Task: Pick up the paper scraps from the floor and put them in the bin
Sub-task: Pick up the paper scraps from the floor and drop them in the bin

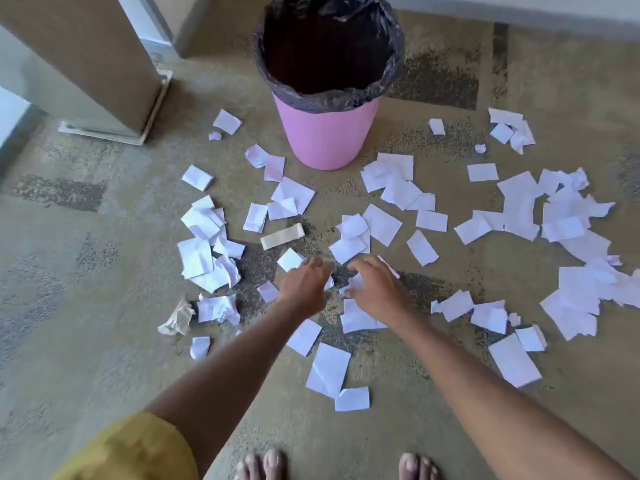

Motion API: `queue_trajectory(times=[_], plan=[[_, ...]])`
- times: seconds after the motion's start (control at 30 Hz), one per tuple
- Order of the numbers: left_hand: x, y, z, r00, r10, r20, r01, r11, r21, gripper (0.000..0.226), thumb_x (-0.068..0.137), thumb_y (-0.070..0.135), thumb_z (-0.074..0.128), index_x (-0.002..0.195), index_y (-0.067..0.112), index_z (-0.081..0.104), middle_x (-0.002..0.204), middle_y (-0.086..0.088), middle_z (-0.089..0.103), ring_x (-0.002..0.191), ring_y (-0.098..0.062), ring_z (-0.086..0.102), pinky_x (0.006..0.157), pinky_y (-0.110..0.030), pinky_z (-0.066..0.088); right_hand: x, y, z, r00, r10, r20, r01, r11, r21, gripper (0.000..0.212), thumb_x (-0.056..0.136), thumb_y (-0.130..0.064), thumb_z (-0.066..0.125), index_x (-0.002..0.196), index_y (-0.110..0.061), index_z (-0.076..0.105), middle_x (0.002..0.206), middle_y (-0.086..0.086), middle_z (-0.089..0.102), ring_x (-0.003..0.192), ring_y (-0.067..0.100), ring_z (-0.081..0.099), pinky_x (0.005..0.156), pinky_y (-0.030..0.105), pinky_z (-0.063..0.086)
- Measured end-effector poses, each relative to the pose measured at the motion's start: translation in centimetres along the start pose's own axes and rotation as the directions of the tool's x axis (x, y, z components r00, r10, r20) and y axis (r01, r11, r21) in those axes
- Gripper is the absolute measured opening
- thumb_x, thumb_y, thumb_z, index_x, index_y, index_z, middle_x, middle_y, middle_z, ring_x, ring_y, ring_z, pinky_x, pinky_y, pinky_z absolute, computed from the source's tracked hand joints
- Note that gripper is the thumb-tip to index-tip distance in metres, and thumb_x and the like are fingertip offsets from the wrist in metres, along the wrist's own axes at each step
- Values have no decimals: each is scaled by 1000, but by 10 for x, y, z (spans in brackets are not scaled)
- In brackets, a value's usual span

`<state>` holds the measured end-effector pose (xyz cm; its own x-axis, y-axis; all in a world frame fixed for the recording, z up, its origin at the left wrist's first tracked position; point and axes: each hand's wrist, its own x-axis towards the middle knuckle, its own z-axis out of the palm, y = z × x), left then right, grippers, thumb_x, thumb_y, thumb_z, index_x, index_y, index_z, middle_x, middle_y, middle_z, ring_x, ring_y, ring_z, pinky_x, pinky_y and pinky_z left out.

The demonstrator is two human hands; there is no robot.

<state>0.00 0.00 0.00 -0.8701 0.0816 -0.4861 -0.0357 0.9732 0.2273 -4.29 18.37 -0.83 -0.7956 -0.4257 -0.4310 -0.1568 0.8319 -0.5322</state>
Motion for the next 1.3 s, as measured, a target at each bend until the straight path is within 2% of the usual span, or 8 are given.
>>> queue_trajectory(times=[0.17, 0.43, 0.6, 0.7, 0.87, 1.03, 1.13, 1.3], plan=[[55, -8, 22, 996, 91, 18, -93, 977, 192, 63, 86, 46, 84, 131, 15, 52, 130, -12, 58, 120, -33, 63, 92, -45, 54, 27, 20, 39, 992, -105, 69, 110, 991, -71, 42, 88, -38, 86, 118, -22, 61, 122, -3, 49, 115, 23, 58, 87, 49, 56], [68, -11, 7, 983, 170, 64, -175, 979, 102, 30, 92, 18, 71, 120, 10, 63, 120, -16, 66, 111, -38, 69, 80, -42, 55, 46, 14, 45, 983, -186, 12, 185, 971, -151, 17, 91, -23, 79, 85, -12, 68, 99, 3, 56, 96, 26, 61, 79, 47, 57], [71, -26, -26, 983, 160, 95, -143, 976, -164, 26, 90, 6, 68, 114, 12, 74, 112, -10, 74, 106, -26, 72, 83, -30, 55, 57, 8, 17, 993, -89, -73, 87, 996, -24, 22, 88, -19, 72, 68, -9, 71, 75, 7, 66, 71, 26, 66, 65, 46, 57], [75, -29, -59, 989, 112, 93, -62, 901, -430, 27, 94, -2, 69, 119, 8, 70, 98, -13, 77, 79, -21, 80, 65, -27, 64, 65, -3, -20, 984, 49, -170, -4, 967, 256, 21, 92, -23, 78, 75, -13, 74, 73, -2, 72, 69, 16, 69, 62, 32, 54], [85, -28, -120, 995, 63, -71, -94, 756, -648, 27, 98, -1, 69, 123, 7, 67, 104, -25, 76, 77, -25, 77, 59, -27, 63, 72, -30, -79, 954, 177, -240, 50, 700, 712, 11, 101, -11, 72, 91, -4, 72, 98, 16, 76, 91, 29, 76, 77, 40, 68], [83, -15, -195, 947, 19, -321, -278, 550, -787, 22, 96, 7, 75, 117, 10, 69, 103, -26, 76, 83, -32, 80, 70, -40, 67, 70, -94, -149, 924, 84, -372, 293, 470, 833, 9, 106, -9, 66, 103, -1, 65, 103, 18, 80, 88, 32, 80, 78, 46, 68], [81, -9, -241, 879, -33, -475, -391, 521, -759, 19, 93, 11, 79, 111, 13, 74, 99, -30, 73, 87, -37, 80, 67, -37, 66, 80, -127, -189, 867, 30, -498, 426, 474, 770, 8, 103, -6, 69, 105, 1, 68, 104, 20, 79, 89, 36, 81, 77, 46, 68], [94, -12, -286, 822, -199, -534, -361, 542, -759, 41, 85, 1, 84, 123, 9, 72, 97, -14, 71, 78, -27, 79, 66, -34, 67, 124, -153, -228, 823, -13, -567, 438, 650, 621, 6, 99, -9, 71, 102, -13, 74, 88, -1, 76, 90, 22, 79, 88, 45, 67]])
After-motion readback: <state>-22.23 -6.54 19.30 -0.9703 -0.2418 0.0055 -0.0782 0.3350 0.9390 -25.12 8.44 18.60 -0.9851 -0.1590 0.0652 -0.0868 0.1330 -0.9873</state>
